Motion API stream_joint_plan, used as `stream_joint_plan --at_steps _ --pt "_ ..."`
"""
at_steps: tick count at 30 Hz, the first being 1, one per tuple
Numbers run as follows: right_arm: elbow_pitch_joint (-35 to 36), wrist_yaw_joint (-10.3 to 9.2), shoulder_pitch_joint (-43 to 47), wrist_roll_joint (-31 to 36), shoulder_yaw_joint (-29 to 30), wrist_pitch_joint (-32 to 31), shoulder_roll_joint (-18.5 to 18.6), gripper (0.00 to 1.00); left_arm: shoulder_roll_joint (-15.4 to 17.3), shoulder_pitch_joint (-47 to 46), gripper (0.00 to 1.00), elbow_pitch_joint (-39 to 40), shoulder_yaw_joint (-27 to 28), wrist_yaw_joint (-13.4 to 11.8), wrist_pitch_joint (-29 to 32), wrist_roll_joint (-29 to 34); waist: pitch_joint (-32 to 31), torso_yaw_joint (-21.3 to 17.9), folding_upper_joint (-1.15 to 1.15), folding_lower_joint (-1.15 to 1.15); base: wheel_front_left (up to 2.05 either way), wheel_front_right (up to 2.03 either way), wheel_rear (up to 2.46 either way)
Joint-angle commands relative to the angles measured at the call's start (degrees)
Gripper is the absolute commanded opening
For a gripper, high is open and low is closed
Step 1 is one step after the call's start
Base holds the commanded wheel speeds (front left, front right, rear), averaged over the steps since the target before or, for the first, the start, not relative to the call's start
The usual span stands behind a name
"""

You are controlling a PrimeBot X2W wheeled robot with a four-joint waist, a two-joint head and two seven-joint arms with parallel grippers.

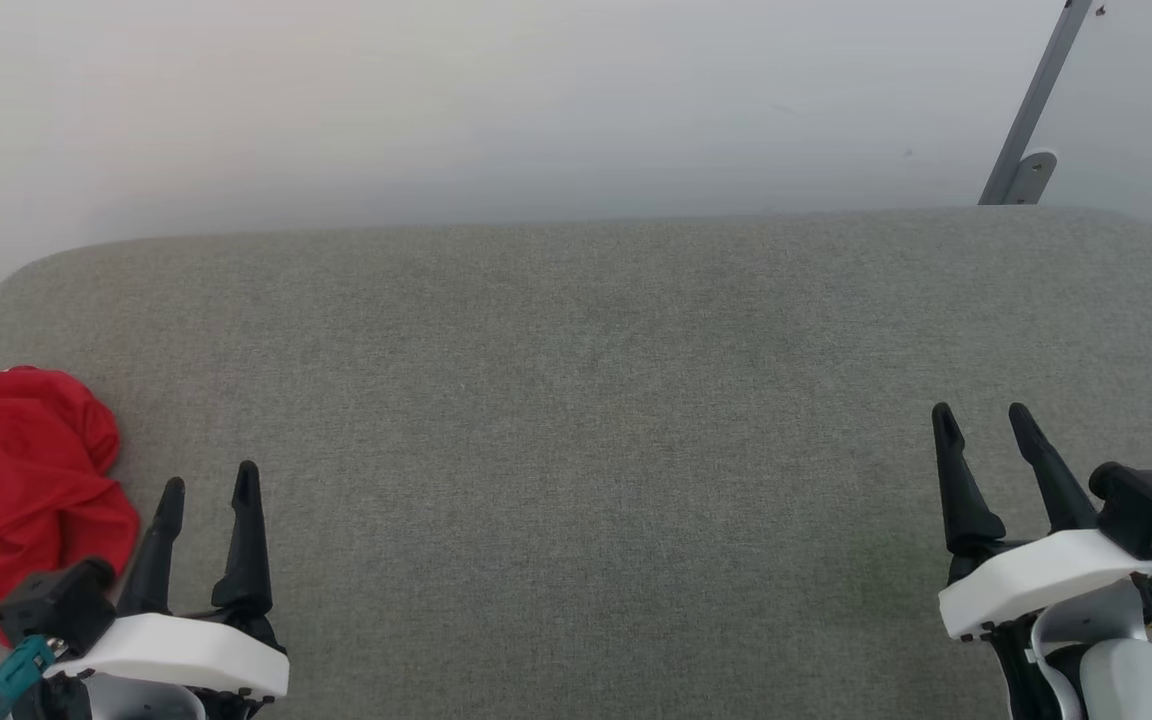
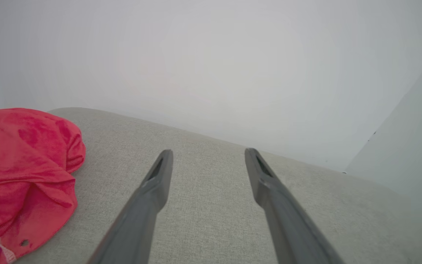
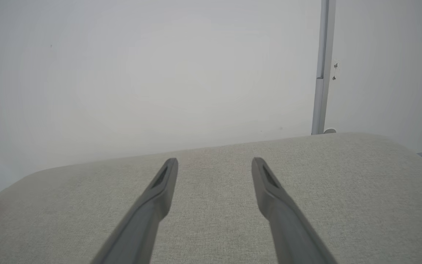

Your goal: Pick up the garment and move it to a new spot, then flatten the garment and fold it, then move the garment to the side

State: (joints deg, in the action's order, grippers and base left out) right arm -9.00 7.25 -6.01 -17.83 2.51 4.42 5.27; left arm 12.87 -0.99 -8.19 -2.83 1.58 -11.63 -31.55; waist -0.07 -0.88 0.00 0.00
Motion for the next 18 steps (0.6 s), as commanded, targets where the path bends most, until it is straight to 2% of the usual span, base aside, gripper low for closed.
stream_joint_plan --at_steps 1,18 --pt "0.5 0.32 -0.8 1.3 0.0 0.6 0.2 1.00 0.5 0.2 1.00 0.5 -0.1 0.0 -0.6 1.1 0.0 0.0 0.00 0.00 0.00 0.00 0.00" --pt "0.4 0.38 -0.8 9.8 -0.4 3.7 0.7 1.00 1.4 0.2 1.00 1.2 -0.2 0.8 -2.4 8.0 0.1 -0.3 0.00 0.00 0.00 0.00 0.00"
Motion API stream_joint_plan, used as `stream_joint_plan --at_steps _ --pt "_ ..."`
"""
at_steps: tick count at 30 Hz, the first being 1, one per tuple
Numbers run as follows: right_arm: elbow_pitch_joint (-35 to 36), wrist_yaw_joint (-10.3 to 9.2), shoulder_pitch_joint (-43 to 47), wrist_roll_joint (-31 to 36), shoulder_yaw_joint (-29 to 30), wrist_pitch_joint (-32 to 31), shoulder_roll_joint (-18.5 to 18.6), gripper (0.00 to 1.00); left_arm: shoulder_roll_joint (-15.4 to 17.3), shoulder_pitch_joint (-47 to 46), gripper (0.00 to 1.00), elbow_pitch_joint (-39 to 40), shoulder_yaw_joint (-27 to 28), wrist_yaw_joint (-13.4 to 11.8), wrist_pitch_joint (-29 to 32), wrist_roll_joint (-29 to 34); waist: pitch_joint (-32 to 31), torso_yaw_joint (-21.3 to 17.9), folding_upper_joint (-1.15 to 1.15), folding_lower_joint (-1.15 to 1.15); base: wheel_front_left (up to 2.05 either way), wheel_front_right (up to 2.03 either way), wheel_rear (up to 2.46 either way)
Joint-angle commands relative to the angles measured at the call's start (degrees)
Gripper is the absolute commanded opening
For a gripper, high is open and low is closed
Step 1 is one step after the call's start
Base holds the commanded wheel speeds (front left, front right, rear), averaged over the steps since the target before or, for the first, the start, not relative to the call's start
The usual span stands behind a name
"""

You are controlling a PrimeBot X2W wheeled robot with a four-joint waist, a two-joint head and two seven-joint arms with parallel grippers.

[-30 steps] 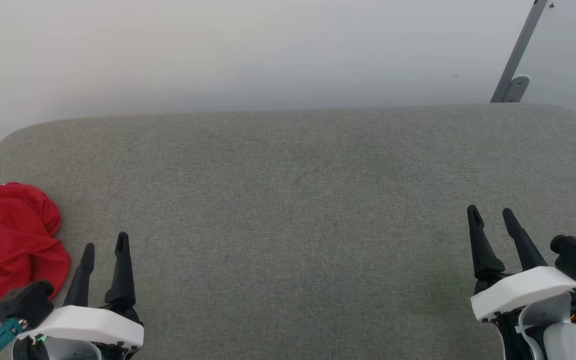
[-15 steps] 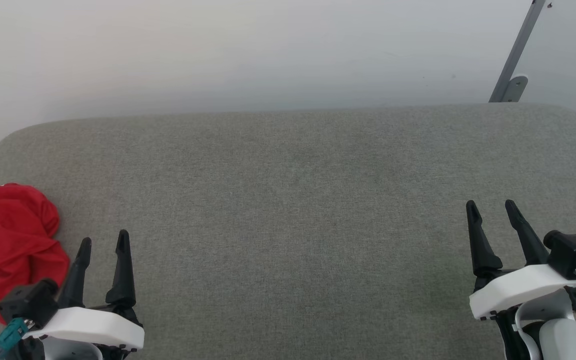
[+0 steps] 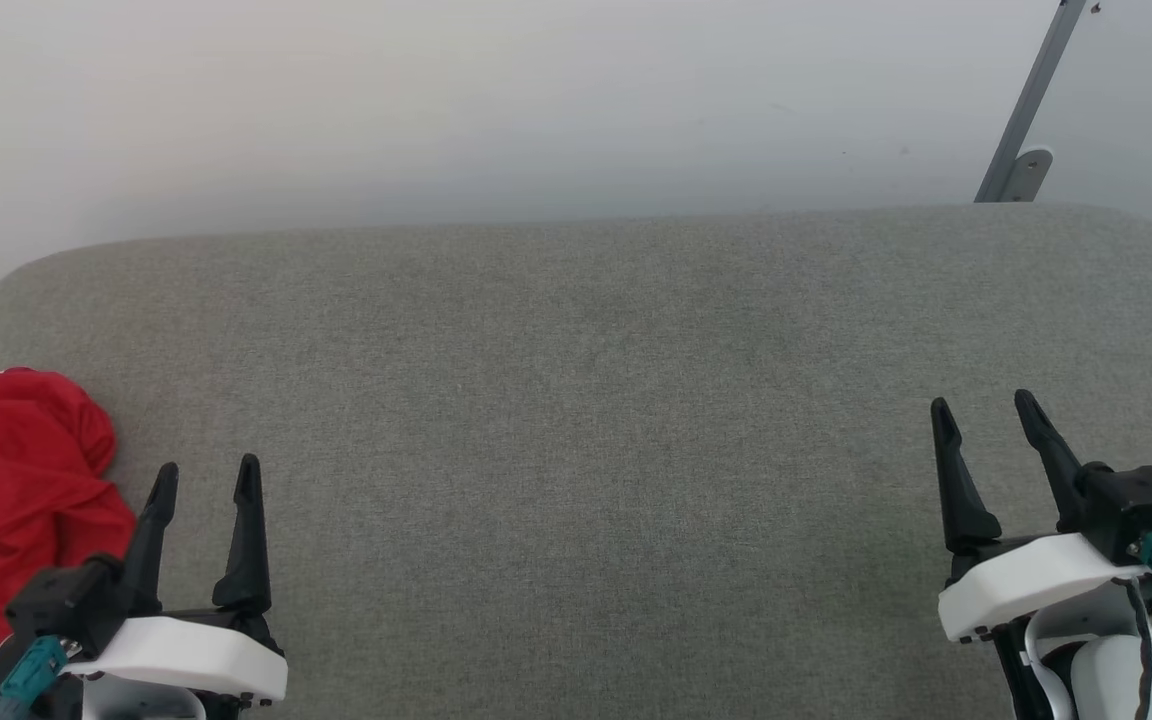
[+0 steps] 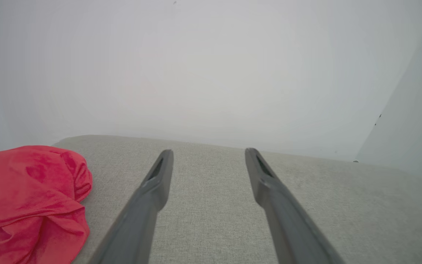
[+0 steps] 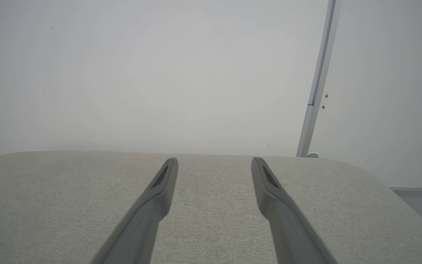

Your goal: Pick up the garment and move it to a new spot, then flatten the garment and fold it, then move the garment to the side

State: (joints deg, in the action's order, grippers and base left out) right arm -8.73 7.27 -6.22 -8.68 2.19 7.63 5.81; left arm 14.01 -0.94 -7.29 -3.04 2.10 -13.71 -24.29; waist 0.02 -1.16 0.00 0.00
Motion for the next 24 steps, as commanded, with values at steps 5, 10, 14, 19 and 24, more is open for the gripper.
stream_joint_plan --at_steps 5,10,14,19,24 --pt "-0.3 0.34 -0.6 3.2 -0.3 1.7 0.3 1.00 0.2 0.3 1.00 0.4 0.3 0.4 -0.9 2.7 0.0 0.0 0.00 0.00 0.00 0.00 0.00" --pt "-0.7 0.35 -0.7 5.5 -0.6 2.4 0.2 1.00 0.1 0.5 1.00 0.6 0.6 0.7 -1.4 4.5 0.0 -0.1 0.00 0.00 0.00 0.00 0.00" --pt "-0.8 0.36 -0.7 6.5 -0.6 2.7 0.1 1.00 0.0 0.6 1.00 0.6 0.8 0.9 -1.6 5.3 0.0 -0.1 0.00 0.00 0.00 0.00 0.00" --pt "-1.1 0.36 -0.8 6.5 -0.2 3.1 0.1 1.00 -0.3 0.6 1.00 0.5 1.1 1.4 -1.6 5.6 -0.1 -0.2 0.00 0.00 0.00 0.00 0.00" --pt "-1.3 0.36 -0.6 6.7 0.1 3.4 -0.1 1.00 -0.5 0.7 1.00 0.4 1.4 1.5 -1.6 5.6 -0.1 -0.2 0.00 0.00 0.00 0.00 0.00"
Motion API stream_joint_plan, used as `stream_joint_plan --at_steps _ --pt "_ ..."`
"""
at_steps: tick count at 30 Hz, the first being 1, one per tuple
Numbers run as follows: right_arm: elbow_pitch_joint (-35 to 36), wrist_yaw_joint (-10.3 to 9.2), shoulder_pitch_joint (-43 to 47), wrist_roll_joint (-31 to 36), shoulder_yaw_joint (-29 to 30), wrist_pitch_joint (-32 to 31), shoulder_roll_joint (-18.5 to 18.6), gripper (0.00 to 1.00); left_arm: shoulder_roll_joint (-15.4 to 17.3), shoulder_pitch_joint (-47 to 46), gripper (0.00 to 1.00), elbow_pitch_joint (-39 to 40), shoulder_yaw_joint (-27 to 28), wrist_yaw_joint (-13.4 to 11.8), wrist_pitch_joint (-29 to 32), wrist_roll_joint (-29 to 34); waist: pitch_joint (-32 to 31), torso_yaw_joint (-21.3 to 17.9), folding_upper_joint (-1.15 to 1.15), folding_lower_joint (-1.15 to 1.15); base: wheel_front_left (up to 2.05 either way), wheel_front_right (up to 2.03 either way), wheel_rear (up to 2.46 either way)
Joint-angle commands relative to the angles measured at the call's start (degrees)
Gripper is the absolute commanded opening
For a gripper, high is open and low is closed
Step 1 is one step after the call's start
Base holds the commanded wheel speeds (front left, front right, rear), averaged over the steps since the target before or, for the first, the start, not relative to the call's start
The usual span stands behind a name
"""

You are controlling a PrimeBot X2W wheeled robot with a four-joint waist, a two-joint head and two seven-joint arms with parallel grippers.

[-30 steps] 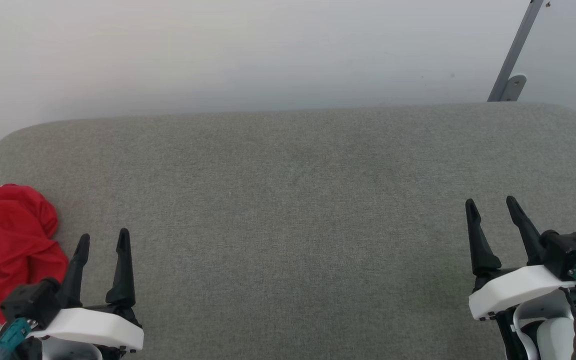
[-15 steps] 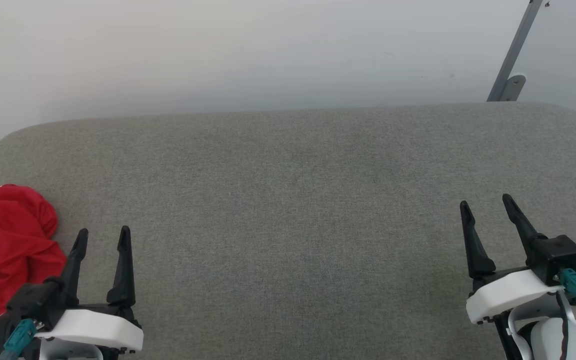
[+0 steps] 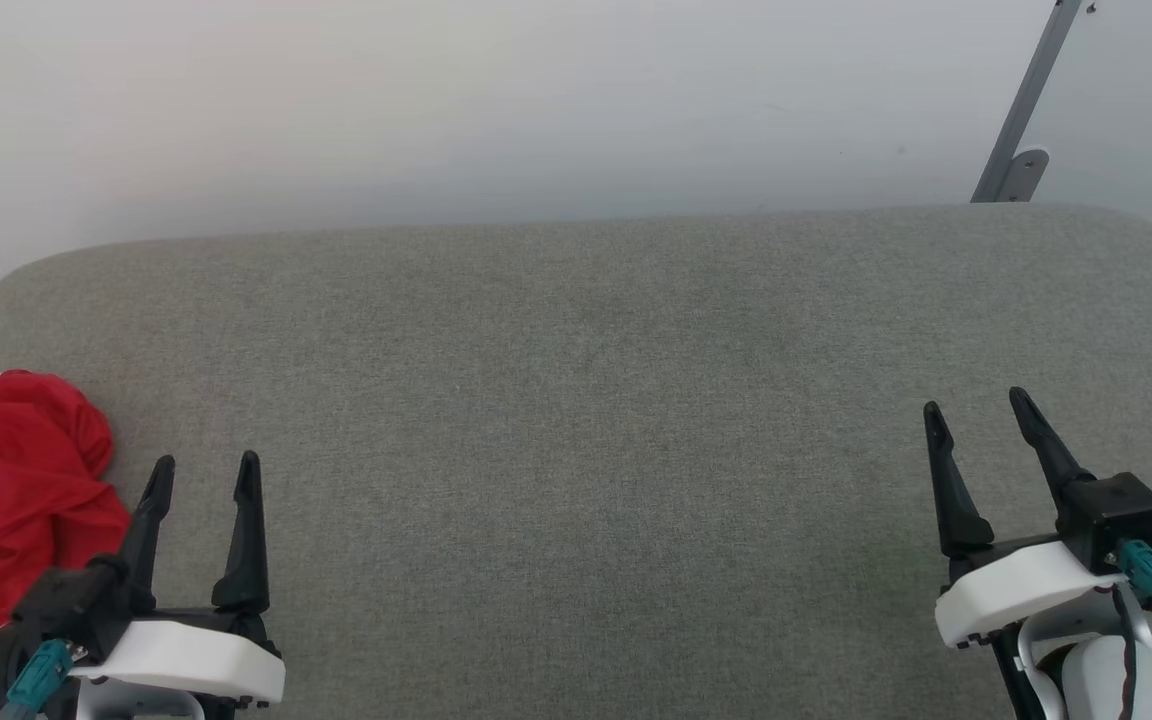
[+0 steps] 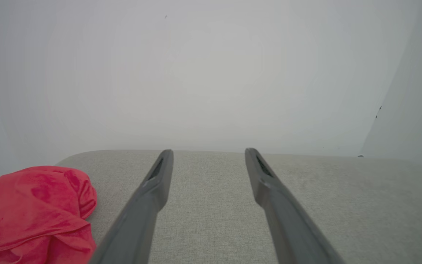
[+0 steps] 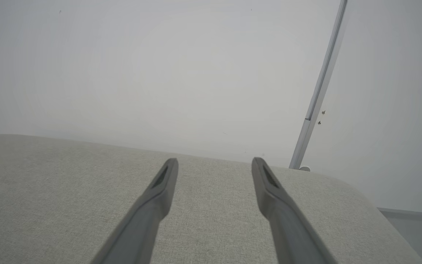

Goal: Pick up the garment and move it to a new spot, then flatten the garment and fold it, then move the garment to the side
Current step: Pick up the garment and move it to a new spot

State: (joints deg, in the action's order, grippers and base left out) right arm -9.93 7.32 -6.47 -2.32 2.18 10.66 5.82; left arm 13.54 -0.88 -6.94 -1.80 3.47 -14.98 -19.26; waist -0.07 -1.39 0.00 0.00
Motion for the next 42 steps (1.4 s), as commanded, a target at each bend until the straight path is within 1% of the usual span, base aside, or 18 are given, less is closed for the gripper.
stream_joint_plan --at_steps 1,11,17,22,27,31,32,40,42 --pt "-0.1 0.30 -0.3 0.4 0.2 0.4 -0.2 1.00 0.0 0.6 1.00 0.0 0.2 0.2 -0.3 0.6 0.0 0.0 0.00 0.00 0.00 0.00 0.00" --pt "-0.9 0.30 -0.4 0.1 1.0 1.5 -0.7 1.00 -0.3 0.0 1.00 -0.8 0.6 1.0 -0.3 -0.1 -0.2 0.5 0.00 0.00 0.00 0.00 0.00" --pt "-1.2 0.30 -0.7 -0.7 -0.1 2.4 -0.7 1.00 0.2 -0.5 1.00 -1.6 1.4 0.8 -0.3 -0.7 -0.5 2.8 0.00 0.00 0.00 0.00 0.00" --pt "-2.3 0.30 -1.1 -0.8 -1.7 2.7 -0.6 1.00 0.2 -0.9 1.00 -1.9 2.1 -0.1 -0.3 -0.8 -0.8 6.0 0.00 0.00 0.00 0.00 0.00" --pt "-3.2 0.30 -1.4 -0.8 -3.4 3.0 -0.9 1.00 0.4 -0.2 1.00 -2.1 3.4 -1.7 -0.2 -1.1 -1.4 9.7 0.00 0.00 0.00 0.00 0.00" --pt "-3.8 0.30 -1.6 -1.1 -4.8 3.1 -1.0 1.00 0.5 0.8 1.00 -1.6 4.3 -2.7 -0.1 -1.4 -1.9 13.0 0.00 0.00 0.00 0.00 0.00" --pt "-4.0 0.30 -1.8 -1.4 -5.6 3.1 -1.0 1.00 0.8 1.1 1.00 -1.5 4.8 -3.2 0.1 -1.7 -2.2 14.6 0.00 0.00 0.00 0.00 0.00" --pt "-4.2 0.29 -2.1 -2.3 -8.3 2.8 -0.9 1.00 1.0 2.2 1.00 -1.2 6.0 -4.5 0.8 -2.7 -2.8 21.2 0.00 0.00 0.00 0.00 0.00" --pt "-4.0 0.29 -2.1 -2.4 -8.5 2.8 -0.9 1.00 1.0 2.4 1.00 -1.0 6.0 -4.7 0.8 -2.7 -2.8 21.9 0.00 0.00 0.00 0.00 0.00"
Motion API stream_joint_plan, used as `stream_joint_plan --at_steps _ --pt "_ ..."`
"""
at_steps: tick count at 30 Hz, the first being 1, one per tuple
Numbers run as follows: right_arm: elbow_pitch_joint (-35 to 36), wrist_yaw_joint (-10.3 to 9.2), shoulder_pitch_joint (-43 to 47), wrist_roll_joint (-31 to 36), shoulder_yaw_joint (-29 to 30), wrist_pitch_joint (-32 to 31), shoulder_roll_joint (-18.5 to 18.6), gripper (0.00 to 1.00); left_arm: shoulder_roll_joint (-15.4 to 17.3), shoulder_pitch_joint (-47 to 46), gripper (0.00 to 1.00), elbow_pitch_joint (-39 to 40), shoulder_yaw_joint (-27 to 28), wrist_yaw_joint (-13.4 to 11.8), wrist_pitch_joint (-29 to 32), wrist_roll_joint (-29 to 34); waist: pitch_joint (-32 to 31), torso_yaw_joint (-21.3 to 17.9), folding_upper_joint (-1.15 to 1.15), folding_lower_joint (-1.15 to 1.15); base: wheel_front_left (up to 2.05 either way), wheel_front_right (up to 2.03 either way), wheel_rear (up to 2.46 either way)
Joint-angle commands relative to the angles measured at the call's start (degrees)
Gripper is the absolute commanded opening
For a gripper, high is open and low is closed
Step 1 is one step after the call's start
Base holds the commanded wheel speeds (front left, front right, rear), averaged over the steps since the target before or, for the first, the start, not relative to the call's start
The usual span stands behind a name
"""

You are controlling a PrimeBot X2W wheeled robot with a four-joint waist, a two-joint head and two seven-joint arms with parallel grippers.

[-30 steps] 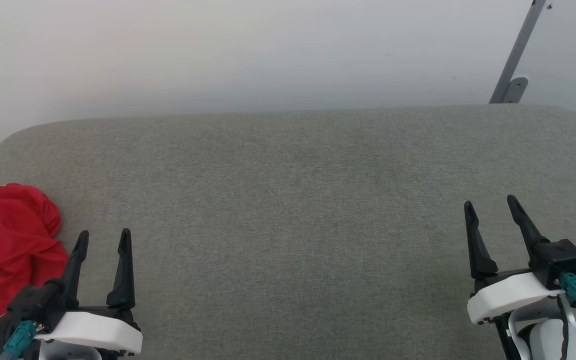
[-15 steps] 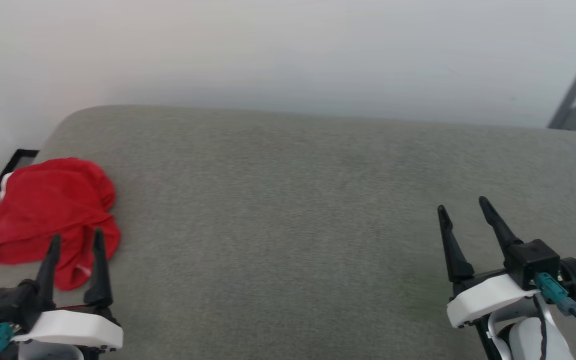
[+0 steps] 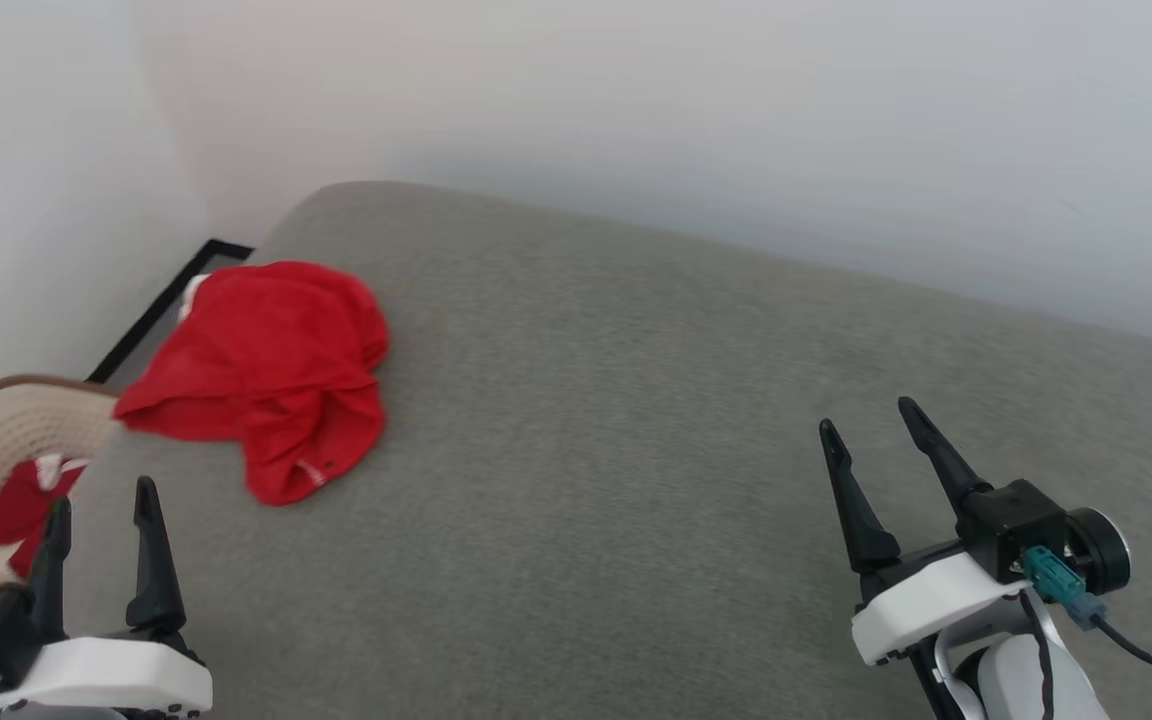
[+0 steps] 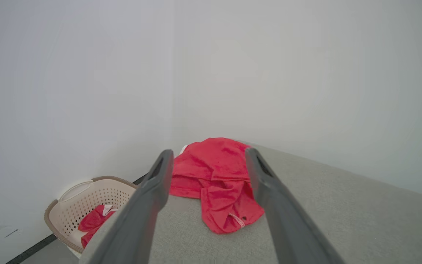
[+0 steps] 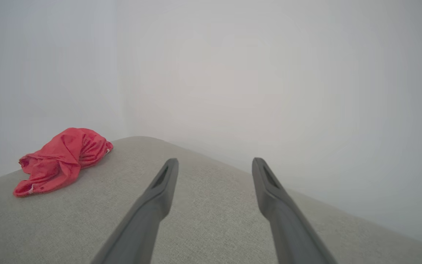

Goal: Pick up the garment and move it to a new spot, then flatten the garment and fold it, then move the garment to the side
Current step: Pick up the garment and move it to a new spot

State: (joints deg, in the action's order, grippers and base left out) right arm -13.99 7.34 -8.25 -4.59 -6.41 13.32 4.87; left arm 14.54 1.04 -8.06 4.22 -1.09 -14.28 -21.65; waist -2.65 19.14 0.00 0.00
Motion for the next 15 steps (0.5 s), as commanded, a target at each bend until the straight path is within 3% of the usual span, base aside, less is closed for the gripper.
stream_joint_plan --at_steps 1,9,15 --pt "0.1 0.27 -0.4 -0.4 -0.1 0.0 0.0 1.00 -0.1 0.6 1.00 0.3 0.1 -0.4 0.1 -0.4 -0.2 2.1 0.00 0.00 0.00 0.00 0.00" --pt "1.8 0.27 -0.9 -0.3 0.0 -1.0 0.5 1.00 -1.2 0.9 1.00 1.1 0.7 -1.7 0.0 -1.4 1.3 5.8 0.00 0.00 0.00 0.00 0.00" --pt "3.8 0.27 -1.4 0.4 1.3 -1.9 1.4 1.00 -1.4 -3.1 1.00 -0.7 0.6 -1.1 -0.2 -2.0 3.8 6.7 0.00 0.00 0.00 0.00 0.00"
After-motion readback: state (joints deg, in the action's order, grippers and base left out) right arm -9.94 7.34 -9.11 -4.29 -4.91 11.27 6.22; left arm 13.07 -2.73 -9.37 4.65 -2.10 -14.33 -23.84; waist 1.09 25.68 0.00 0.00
